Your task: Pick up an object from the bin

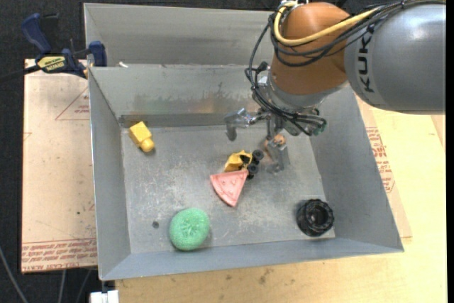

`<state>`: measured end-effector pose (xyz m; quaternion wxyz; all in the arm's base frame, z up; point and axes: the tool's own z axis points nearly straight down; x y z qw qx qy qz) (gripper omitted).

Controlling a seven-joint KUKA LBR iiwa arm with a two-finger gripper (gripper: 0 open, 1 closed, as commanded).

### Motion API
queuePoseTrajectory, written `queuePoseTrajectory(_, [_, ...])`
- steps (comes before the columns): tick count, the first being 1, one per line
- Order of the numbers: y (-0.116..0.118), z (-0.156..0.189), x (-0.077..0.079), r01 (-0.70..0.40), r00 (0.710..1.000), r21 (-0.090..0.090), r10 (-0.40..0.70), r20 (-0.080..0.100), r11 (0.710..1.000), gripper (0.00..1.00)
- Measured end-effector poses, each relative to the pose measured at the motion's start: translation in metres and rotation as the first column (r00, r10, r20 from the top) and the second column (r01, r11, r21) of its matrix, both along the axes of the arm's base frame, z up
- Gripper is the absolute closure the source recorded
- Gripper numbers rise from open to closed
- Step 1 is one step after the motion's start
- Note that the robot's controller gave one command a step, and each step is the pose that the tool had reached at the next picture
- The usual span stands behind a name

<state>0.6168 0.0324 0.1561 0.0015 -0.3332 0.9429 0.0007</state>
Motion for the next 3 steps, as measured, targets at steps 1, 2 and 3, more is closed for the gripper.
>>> queuePoseTrajectory(1, [0.004,-0.033,-0.001,0.018,1.0,-0.001,-0.018,0.0,1.0,0.0])
queuePoseTrajectory(2, [0.006,-0.086,-0.004,-0.426,0.905,0.0,0.426,0.0,0.905,1.0])
queuePoseTrajectory(3, [0.006,-0.086,-0.004,-0.426,0.905,0.0,0.426,0.0,0.905,1.0])
